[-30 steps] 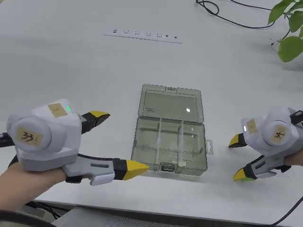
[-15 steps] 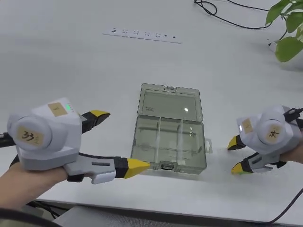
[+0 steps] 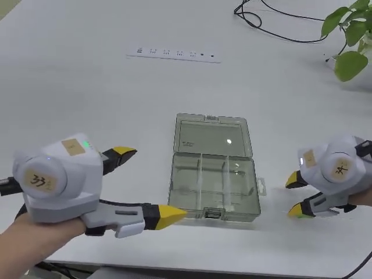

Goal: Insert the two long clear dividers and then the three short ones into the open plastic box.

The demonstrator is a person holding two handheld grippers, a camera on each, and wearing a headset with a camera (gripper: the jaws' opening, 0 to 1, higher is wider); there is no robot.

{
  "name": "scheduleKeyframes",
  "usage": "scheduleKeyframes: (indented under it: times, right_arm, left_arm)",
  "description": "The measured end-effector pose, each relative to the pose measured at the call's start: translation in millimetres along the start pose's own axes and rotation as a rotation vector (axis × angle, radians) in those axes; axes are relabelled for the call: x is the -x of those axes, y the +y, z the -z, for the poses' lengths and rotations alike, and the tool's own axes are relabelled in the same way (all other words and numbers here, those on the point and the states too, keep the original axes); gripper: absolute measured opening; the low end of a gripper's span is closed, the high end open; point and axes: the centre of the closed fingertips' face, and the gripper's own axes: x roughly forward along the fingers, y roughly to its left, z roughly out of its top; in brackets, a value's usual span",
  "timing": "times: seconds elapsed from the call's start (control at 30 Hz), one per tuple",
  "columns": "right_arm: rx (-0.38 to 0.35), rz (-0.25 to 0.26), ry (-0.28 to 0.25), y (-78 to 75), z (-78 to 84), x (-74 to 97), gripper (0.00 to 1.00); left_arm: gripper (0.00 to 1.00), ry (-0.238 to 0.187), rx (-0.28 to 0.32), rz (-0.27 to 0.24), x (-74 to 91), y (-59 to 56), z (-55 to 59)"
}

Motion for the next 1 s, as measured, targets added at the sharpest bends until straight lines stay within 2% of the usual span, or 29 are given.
scheduleKeyframes:
  times: [0.07,0.1,0.17,0.2,0.23,0.27,0.33,0.4,0.47,0.57,0.6,0.67,0.7,0.77,0.8,0.83,1.0]
  right_arm:
    - [-0.008,0.024,-0.009,-4.8,-2.2,2.8,0.32]
    - [-0.028,0.050,-0.022,-9.4,-4.2,5.6,0.32]
    - [-0.056,0.073,-0.031,-13.2,-4.7,9.3,0.32]
    - [-0.076,0.106,-0.041,-18.4,-5.4,12.8,0.32]
    - [-0.081,0.109,-0.043,-19.0,-5.5,13.9,0.32]
    - [-0.095,0.132,-0.059,-21.7,-7.2,18.9,0.32]
    - [-0.108,0.164,-0.075,-24.0,-11.1,25.9,0.32]
    - [-0.110,0.172,-0.082,-23.5,-14.3,29.7,0.32]
    - [-0.106,0.189,-0.097,-21.4,-22.7,34.8,0.32]
    - [-0.094,0.213,-0.107,-19.4,-33.3,39.5,0.32]
    - [-0.087,0.221,-0.114,-17.9,-39.5,41.5,0.32]
    - [-0.072,0.241,-0.124,-16.2,-51.3,44.9,0.32]
    - [-0.066,0.248,-0.129,-15.0,-58.6,46.9,0.32]
    - [-0.055,0.267,-0.144,-14.8,-72.1,50.5,0.32]
    - [-0.050,0.271,-0.147,-14.5,-77.0,51.9,0.32]
    - [-0.036,0.278,-0.154,-14.2,-85.1,54.3,0.32]
    - [0.006,0.301,-0.179,-12.2,-117.2,65.4,0.32]
  left_arm:
    - [0.91,-0.015,0.038,0.007,-0.2,0.3,-1.4]
    - [0.91,-0.031,0.090,0.019,-0.7,0.0,-2.7]
    - [0.91,-0.044,0.123,0.015,-1.0,3.4,-3.3]
    - [0.91,-0.051,0.150,0.018,-1.5,4.9,-4.0]
    - [0.91,-0.052,0.161,0.018,-1.8,5.4,-4.0]
    - [0.91,-0.058,0.202,0.027,-3.9,6.6,-4.4]
    - [0.90,-0.056,0.279,0.046,-7.0,7.5,-4.0]
    - [0.88,-0.054,0.301,0.047,-9.9,12.3,-3.8]
    - [0.85,-0.049,0.335,0.063,-13.0,12.1,-5.0]
    - [0.80,-0.020,0.373,0.070,-19.6,14.4,-6.2]
    - [0.80,-0.034,0.379,0.087,-24.1,12.9,-13.7]
    - [0.79,-0.003,0.403,0.093,-29.2,11.8,-14.6]
    - [0.79,-0.014,0.405,0.117,-33.4,8.8,-20.3]
    - [0.75,0.022,0.431,0.149,-40.2,3.2,-21.7]
    - [0.74,0.019,0.432,0.161,-42.5,1.1,-24.2]
    - [0.72,0.044,0.447,0.175,-45.9,-2.1,-23.3]
    - [0.56,0.062,0.479,0.245,-57.2,-17.4,-33.4]
